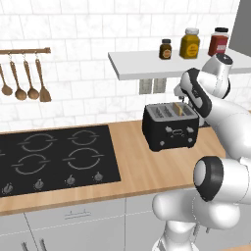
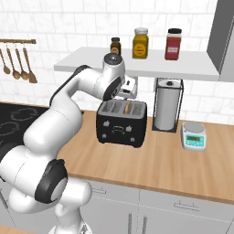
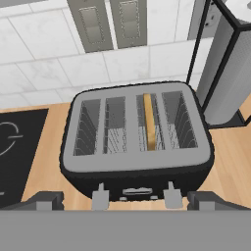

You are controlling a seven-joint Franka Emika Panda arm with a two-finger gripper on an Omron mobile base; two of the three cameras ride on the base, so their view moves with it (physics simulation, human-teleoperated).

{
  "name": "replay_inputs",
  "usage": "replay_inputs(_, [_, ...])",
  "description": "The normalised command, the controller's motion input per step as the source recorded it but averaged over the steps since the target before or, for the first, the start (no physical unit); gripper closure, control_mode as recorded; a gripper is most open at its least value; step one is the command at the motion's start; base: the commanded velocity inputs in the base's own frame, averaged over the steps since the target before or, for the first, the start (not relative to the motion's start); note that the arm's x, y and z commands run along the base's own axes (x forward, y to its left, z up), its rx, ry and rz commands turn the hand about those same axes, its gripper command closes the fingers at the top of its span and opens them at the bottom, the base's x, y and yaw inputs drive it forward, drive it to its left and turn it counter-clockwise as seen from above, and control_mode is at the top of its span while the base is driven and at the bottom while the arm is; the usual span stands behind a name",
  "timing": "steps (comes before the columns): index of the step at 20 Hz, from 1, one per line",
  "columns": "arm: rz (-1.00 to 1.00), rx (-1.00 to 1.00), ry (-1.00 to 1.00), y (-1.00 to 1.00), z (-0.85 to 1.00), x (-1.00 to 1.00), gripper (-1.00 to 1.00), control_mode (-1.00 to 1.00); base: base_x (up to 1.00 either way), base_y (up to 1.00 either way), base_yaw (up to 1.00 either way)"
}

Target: Start the toaster. Once the lever pops up, take the bread to the plate on the dining counter.

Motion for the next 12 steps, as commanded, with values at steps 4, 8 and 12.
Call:
replay_inputs(4, [0.00, 0.00, 0.00, 0.00, 0.00, 0.00, -1.00, -1.00, 0.00, 0.00, 0.00])
replay_inputs(8, [0.00, 0.00, 0.00, 0.00, 0.00, 0.00, -1.00, -1.00, 0.00, 0.00, 0.00])
replay_inputs(12, [0.00, 0.00, 0.00, 0.00, 0.00, 0.00, -1.00, -1.00, 0.00, 0.00, 0.00])
